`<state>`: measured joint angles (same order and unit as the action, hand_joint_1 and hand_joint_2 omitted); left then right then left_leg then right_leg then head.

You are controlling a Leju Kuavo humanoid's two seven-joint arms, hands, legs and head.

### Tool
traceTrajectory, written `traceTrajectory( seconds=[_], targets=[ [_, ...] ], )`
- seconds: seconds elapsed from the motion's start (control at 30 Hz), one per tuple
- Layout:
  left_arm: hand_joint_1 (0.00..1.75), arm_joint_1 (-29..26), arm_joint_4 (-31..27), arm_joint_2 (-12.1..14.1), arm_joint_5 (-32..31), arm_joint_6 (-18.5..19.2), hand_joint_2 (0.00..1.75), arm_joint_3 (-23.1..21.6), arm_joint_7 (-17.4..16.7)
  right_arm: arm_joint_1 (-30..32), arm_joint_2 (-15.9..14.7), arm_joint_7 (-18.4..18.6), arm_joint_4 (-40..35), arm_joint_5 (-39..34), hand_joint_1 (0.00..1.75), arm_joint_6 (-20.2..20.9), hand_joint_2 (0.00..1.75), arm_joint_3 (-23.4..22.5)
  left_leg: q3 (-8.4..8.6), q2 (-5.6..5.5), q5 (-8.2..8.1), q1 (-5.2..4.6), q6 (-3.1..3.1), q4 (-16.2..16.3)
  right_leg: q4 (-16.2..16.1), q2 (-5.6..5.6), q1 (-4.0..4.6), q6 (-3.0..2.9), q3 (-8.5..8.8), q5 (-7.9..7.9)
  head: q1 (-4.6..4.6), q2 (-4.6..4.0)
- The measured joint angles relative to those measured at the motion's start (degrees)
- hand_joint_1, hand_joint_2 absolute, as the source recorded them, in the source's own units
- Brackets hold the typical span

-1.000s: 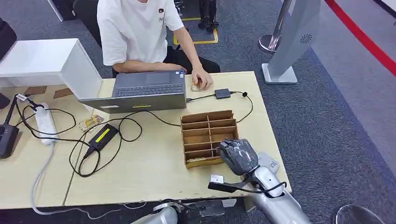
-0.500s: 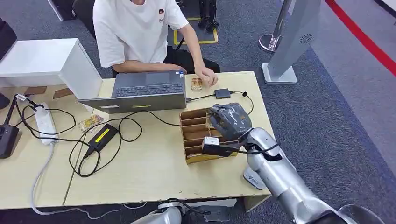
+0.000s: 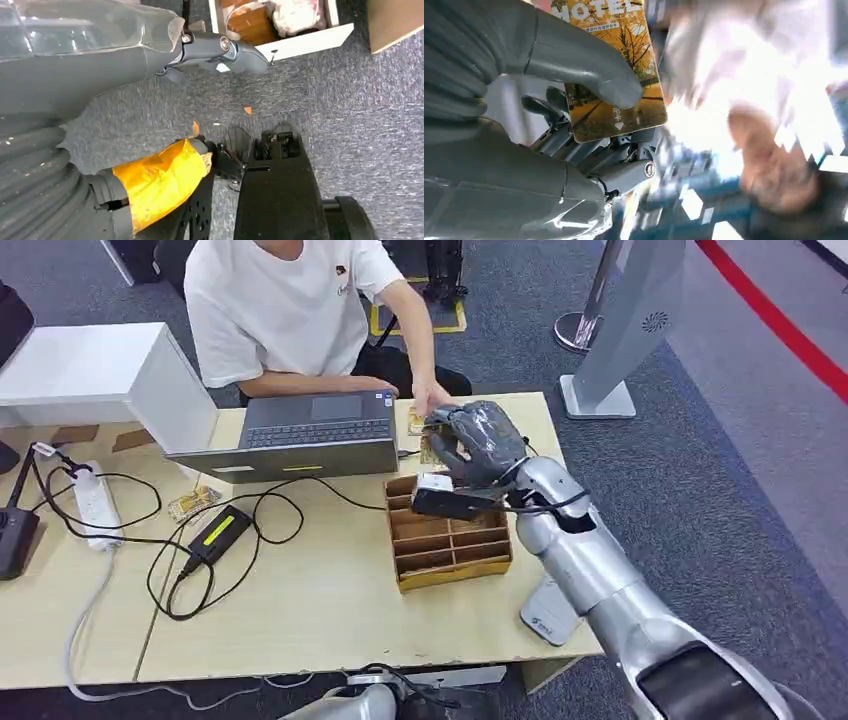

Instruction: Pass the card to the sensor for recognition and then transmit it.

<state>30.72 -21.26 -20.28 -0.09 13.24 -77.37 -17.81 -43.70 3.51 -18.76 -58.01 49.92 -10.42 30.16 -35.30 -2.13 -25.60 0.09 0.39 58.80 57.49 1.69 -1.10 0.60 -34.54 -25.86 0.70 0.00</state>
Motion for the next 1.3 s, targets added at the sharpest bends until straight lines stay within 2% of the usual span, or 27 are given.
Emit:
traceTrajectory(
  seconds=[0.1, 0.2, 0.3, 0.4, 0.63, 0.67, 0.8, 1.0, 1.17, 1.3],
  targets=[
    [0.00, 0.1, -1.7, -0.2, -0.9, 0.8, 1.75, -0.8, -0.7, -4.0, 3.7, 6.5, 2.9, 8.2, 1.75, -10.7, 1.75, 0.8, 0.03, 0.07, 0.00, 0.02, 0.00, 0.0, 0.0, 0.07, 0.01, -0.03, -0.03, 0.01, 0.00, 0.00],
    [0.00, 0.4, -3.2, -0.3, -2.0, 1.6, 1.75, -1.8, -1.3, -7.2, 6.6, 9.7, 7.1, 14.8, 1.75, -19.6, 1.75, 1.4, 0.02, 0.02, 0.01, 0.03, -0.01, 0.0, 0.0, 0.04, 0.03, -0.03, -0.02, 0.01, -0.02, 0.00],
    [0.00, 0.5, -4.5, -0.3, -2.7, 2.3, 1.75, -2.4, -1.4, -9.3, 8.6, 12.2, 12.3, 20.5, 1.75, -26.1, 1.75, 1.6, 0.03, 0.05, 0.00, 0.02, -0.01, 0.0, 0.0, 0.05, 0.02, -0.03, -0.02, 0.01, 0.00, 0.00],
    [0.00, 0.6, -5.3, -0.3, -3.0, 2.7, 1.75, -3.1, -1.4, -10.3, 9.7, 13.2, 15.7, 23.0, 1.75, -26.5, 1.75, 1.7, 0.01, -0.01, 0.00, 0.02, -0.01, 0.0, 0.0, 0.00, 0.01, -0.02, -0.01, 0.01, -0.02, 0.02],
    [0.00, 0.7, -6.0, -0.3, -3.0, 3.1, 1.75, -3.4, -1.4, -10.9, 11.1, 13.6, 20.7, 23.7, 1.75, -26.6, 1.75, 1.8, 0.01, -0.02, 0.01, 0.00, 0.00, 0.0, 0.0, -0.02, 0.00, -0.02, 0.00, 0.01, 0.00, 0.02],
    [0.00, 0.7, -6.0, -0.3, -3.0, 3.2, 1.75, -3.4, -1.4, -10.9, 11.1, 13.4, 21.1, 23.6, 0.00, -26.6, 1.75, 1.7, 0.02, -0.02, 0.01, 0.00, 0.00, 0.0, 0.0, -0.01, 0.00, -0.02, 0.00, 0.01, -0.02, 0.02],
    [0.00, 0.7, -6.0, -0.3, -2.5, 4.5, 1.75, -3.6, -0.9, -10.9, 11.2, 11.9, 22.2, 23.6, 0.00, -26.7, 1.75, 1.6, 0.01, -0.01, 0.00, 0.01, -0.01, 0.0, 0.0, -0.01, 0.01, -0.02, -0.02, 0.01, -0.02, 0.00],
    [0.00, 0.7, -6.0, -0.3, -2.6, 3.6, 1.75, -3.7, -0.8, -10.9, 11.1, 12.1, 23.4, 25.2, 0.00, -26.7, 1.75, 1.1, 0.02, 0.00, 0.00, 0.01, -0.01, 0.0, 0.0, 0.00, 0.02, -0.03, -0.03, 0.01, 0.00, 0.00],
    [0.00, 0.7, -6.0, -0.3, -2.8, 3.6, 1.75, -3.8, -1.2, -11.1, 10.9, 14.2, 24.8, 27.7, 0.00, -26.7, 1.75, 0.5, 0.02, 0.01, 0.00, 0.01, -0.01, 0.0, 0.0, 0.00, 0.01, -0.03, -0.03, 0.01, 0.00, 0.00],
    [0.00, 0.7, -6.0, -0.3, -2.4, 3.6, 1.75, -3.8, -1.4, -12.6, 9.7, 18.2, 26.9, 31.9, 0.00, -26.2, 1.75, 0.4, 0.02, 0.00, 0.01, 0.00, 0.00, 0.0, 0.0, 0.00, 0.00, -0.02, -0.02, 0.01, -0.02, 0.02]
  ],
)
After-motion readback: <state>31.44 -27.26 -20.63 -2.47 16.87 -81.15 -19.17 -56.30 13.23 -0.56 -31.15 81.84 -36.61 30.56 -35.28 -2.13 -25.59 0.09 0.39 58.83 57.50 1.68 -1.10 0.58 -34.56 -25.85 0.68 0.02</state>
